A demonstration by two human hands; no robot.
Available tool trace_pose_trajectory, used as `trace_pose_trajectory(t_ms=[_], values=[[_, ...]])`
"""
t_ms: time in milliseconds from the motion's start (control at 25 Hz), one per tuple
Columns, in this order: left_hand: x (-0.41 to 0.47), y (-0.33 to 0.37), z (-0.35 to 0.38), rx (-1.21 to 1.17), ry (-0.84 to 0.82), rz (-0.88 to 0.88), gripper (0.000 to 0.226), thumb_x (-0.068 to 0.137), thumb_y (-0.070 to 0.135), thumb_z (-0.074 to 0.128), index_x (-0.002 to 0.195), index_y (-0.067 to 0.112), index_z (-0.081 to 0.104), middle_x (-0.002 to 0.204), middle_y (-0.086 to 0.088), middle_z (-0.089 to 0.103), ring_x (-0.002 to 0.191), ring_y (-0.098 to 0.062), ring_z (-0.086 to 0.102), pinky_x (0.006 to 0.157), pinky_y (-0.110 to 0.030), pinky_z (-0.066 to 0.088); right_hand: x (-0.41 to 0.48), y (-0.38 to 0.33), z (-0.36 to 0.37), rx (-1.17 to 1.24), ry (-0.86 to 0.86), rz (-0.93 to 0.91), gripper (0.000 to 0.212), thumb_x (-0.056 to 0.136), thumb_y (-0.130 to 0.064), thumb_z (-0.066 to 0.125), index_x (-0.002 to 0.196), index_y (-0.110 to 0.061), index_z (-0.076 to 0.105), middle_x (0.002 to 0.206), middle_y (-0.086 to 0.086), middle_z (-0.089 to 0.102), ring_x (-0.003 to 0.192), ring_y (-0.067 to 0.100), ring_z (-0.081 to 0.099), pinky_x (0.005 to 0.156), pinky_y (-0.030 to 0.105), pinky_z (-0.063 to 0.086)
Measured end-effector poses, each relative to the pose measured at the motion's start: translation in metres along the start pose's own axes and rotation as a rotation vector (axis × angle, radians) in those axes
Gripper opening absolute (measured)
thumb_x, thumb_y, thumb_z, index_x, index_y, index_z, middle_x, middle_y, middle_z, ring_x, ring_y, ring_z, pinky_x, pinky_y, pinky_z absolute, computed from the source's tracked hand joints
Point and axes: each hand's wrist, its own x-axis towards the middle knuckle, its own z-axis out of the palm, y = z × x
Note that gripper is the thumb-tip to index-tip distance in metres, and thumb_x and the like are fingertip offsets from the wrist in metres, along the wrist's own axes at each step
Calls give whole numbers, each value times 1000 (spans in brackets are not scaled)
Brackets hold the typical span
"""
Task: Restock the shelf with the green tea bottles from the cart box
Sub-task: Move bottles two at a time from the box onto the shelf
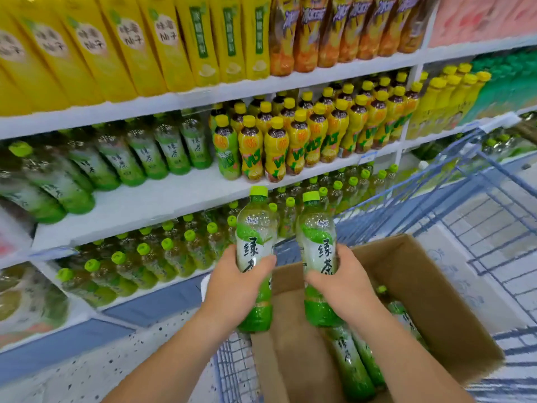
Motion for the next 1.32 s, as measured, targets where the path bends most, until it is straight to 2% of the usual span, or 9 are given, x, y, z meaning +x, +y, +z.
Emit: trace_pose_trajectory(t_ms=[160, 320, 680, 760, 880, 1000, 1080, 1160, 1320], values=[[36, -2, -67, -1, 74, 49, 22, 85, 37, 75, 103, 30, 65, 92, 8, 73, 82, -9, 69, 71, -30, 56, 17, -43, 71, 2, -90, -87, 39, 79, -19, 77, 107, -36, 54, 96, -8, 68, 83, 13, 69, 70, 39, 59], [72, -15, -136, 40, 134, 77, 27, 80, 40, 78, 101, 29, 65, 89, 10, 73, 80, -6, 69, 70, -29, 55, 28, -74, 143, -22, -126, -136, 37, 80, -16, 78, 102, -34, 54, 94, -9, 68, 80, 6, 66, 58, 24, 49], [140, -42, -284, 10, 190, 53, 36, 71, 40, 84, 100, 31, 64, 90, 10, 74, 81, -8, 71, 78, -42, 61, 48, -145, 285, -65, -90, -122, 40, 71, -15, 80, 100, -28, 58, 92, -3, 71, 82, 17, 69, 76, 45, 59], [156, -52, -306, 0, 227, 48, 39, 67, 41, 84, 100, 31, 66, 89, 13, 74, 80, -7, 71, 78, -42, 61, 56, -155, 309, -45, -104, -122, 39, 73, -8, 78, 100, -25, 55, 91, 2, 70, 80, 19, 68, 71, 40, 59], [181, -67, -324, -1, 277, 41, 35, 67, 38, 84, 97, 31, 68, 84, 14, 74, 77, -6, 70, 77, -40, 60, 73, -166, 335, -28, -126, -141, 44, 74, -2, 76, 104, -23, 52, 93, 6, 69, 76, 17, 66, 61, 29, 54], [203, -75, -330, 19, 306, 69, 35, 68, 33, 84, 97, 31, 65, 87, 13, 73, 80, -7, 69, 77, -39, 59, 94, -170, 359, -27, -158, -161, 56, 64, -11, 79, 110, -30, 52, 98, -1, 71, 87, 18, 70, 76, 40, 59], [219, -77, -333, 16, 311, 86, 38, 69, 28, 84, 100, 31, 63, 90, 12, 72, 83, -9, 68, 79, -40, 58, 111, -171, 371, -14, -169, -182, 64, 56, -20, 80, 113, -33, 52, 99, -3, 71, 89, 17, 70, 79, 43, 59], [235, -76, -336, 1, 328, 110, 40, 70, 24, 82, 104, 31, 61, 92, 11, 70, 86, -11, 67, 79, -39, 57, 126, -175, 381, -21, -181, -225, 64, 61, -17, 81, 115, -32, 50, 99, -3, 69, 90, 16, 69, 79, 41, 59], [262, -75, -333, -33, 392, 179, 41, 75, 17, 81, 107, 29, 59, 92, 14, 67, 80, 3, 61, 65, -17, 46, 161, -181, 395, -12, -176, -342, 63, 68, -7, 82, 118, -29, 49, 102, -6, 67, 91, 13, 66, 78, 35, 55]])
